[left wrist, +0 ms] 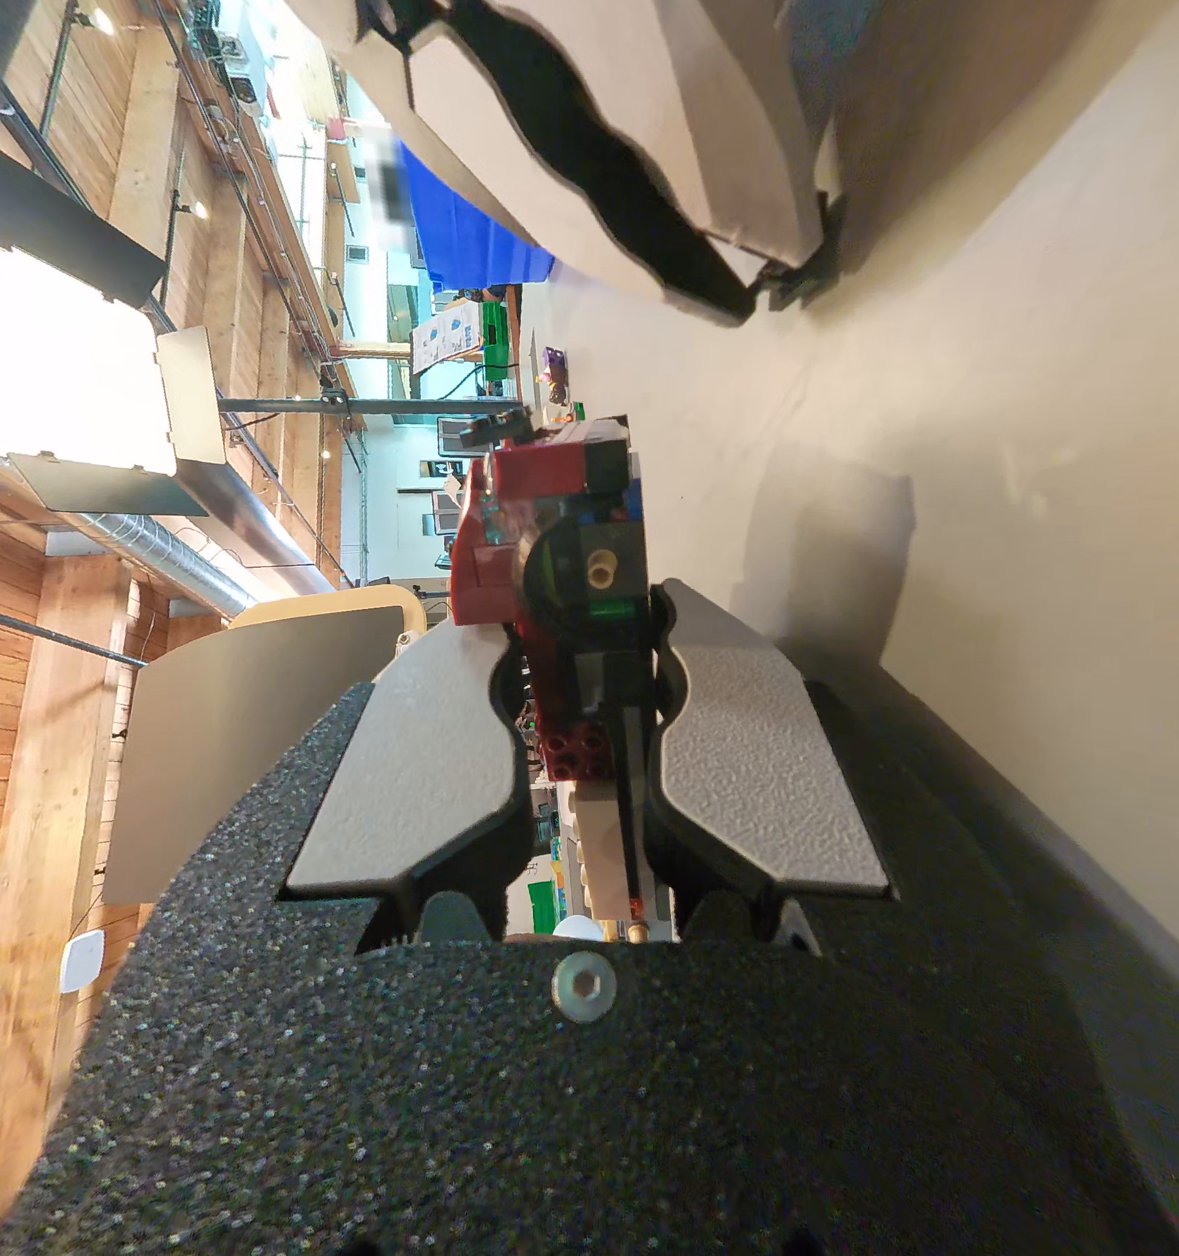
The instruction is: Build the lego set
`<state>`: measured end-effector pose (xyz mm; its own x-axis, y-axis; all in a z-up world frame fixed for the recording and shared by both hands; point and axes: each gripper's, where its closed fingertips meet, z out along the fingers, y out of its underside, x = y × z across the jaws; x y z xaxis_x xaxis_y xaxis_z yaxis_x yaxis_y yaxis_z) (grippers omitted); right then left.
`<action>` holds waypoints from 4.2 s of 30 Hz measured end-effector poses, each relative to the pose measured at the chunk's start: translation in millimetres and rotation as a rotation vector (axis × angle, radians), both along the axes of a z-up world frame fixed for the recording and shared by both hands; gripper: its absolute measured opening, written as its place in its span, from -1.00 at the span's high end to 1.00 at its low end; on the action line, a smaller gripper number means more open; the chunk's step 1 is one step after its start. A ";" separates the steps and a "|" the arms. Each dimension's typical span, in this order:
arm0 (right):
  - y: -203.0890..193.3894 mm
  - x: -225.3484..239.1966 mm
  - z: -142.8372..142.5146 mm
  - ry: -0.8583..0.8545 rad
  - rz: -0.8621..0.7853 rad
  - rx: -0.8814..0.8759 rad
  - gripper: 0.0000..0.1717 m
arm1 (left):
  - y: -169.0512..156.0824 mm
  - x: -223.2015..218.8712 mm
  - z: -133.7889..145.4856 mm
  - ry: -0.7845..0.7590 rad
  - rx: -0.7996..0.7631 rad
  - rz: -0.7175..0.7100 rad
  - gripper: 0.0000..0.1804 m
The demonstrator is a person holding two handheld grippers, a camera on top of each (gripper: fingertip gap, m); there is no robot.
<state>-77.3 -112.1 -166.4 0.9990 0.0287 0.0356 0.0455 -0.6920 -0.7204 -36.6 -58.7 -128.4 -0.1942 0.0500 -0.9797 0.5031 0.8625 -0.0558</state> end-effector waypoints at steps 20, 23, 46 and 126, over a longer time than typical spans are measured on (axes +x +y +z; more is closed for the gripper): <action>-52.2 17.4 36.6 -0.215 -0.064 0.218 0.68 | 2.2 8.1 -6.6 0.006 0.027 0.022 0.61; -47.2 21.9 28.4 -0.221 -0.060 0.172 0.68 | 2.2 8.9 -6.8 0.006 0.029 0.026 0.61; -3.4 58.2 -5.9 -0.140 0.058 -0.126 0.68 | 2.8 10.4 -9.0 0.031 0.024 0.036 0.61; -3.0 11.5 4.3 0.112 0.104 -0.009 0.73 | 1.5 8.4 -9.8 0.041 0.035 0.037 0.61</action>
<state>-65.9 -115.1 -162.0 0.9883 0.1322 -0.0761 0.0374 -0.6939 -0.7191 -28.2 -57.2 -138.2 -0.2367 0.0764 -0.9686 0.4686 0.8823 -0.0449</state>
